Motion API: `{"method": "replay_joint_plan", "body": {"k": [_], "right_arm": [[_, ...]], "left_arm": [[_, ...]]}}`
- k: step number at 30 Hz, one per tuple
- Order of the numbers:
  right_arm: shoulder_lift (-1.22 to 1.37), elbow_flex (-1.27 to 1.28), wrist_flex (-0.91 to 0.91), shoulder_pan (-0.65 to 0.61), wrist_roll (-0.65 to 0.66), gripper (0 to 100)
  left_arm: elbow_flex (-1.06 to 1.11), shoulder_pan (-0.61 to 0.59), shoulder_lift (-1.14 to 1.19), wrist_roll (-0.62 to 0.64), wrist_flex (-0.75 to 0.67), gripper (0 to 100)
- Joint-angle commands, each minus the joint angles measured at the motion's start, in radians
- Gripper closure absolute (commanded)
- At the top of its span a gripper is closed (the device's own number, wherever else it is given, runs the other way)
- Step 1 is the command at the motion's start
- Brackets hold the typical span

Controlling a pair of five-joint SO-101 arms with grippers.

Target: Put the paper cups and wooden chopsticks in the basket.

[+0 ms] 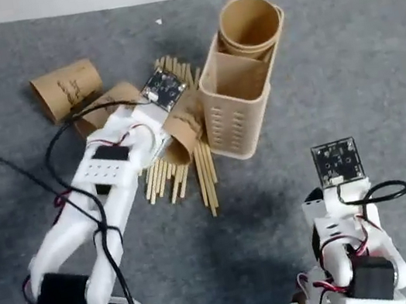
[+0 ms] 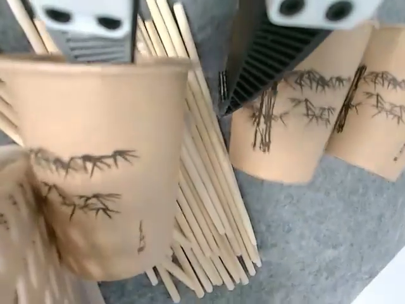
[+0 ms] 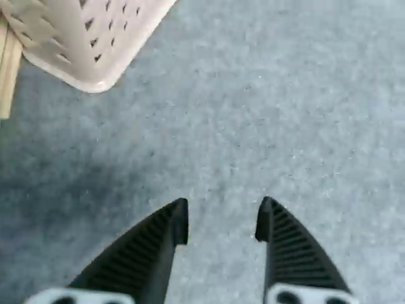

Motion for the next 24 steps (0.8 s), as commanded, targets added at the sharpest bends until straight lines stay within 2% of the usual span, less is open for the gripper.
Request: {"method": "replay_joint_plan", "body": {"k": [1,4,6,11,17,21,24], "right_arm": [[-0.007,-0.004,-0.016,0.008,0.009,81.8],[-0.007,-0.004,-0.016,0.008,0.009,81.8],[-0.007,-0.004,-0.016,0.008,0.009,81.8],[-0.007,-0.004,-0.016,0.008,0.009,81.8],[-0.007,-0.004,-0.019,0.004,0.009,81.8],[-0.010,0.039,-0.091,0.004,0.009,81.8],[-0.015,0.157,-0.199,0.002,-0.018,81.8]], "left_arm": [[-0.107,0.008,0.038,-0.005,-0.017,90],[-0.142,0.007,0.042,-0.005,-0.002,97],[-0.182,-0.002,0.030,-0.002,0.071,100],[-0.366,-0.065,-0.039,-0.003,0.388,100],[-0.751,-0.134,-0.082,-0.003,0.778,100],[-1.076,-0.087,-0.079,-0.002,1.007,100],[-1.270,0.038,-0.079,-0.002,1.112,100]]}}
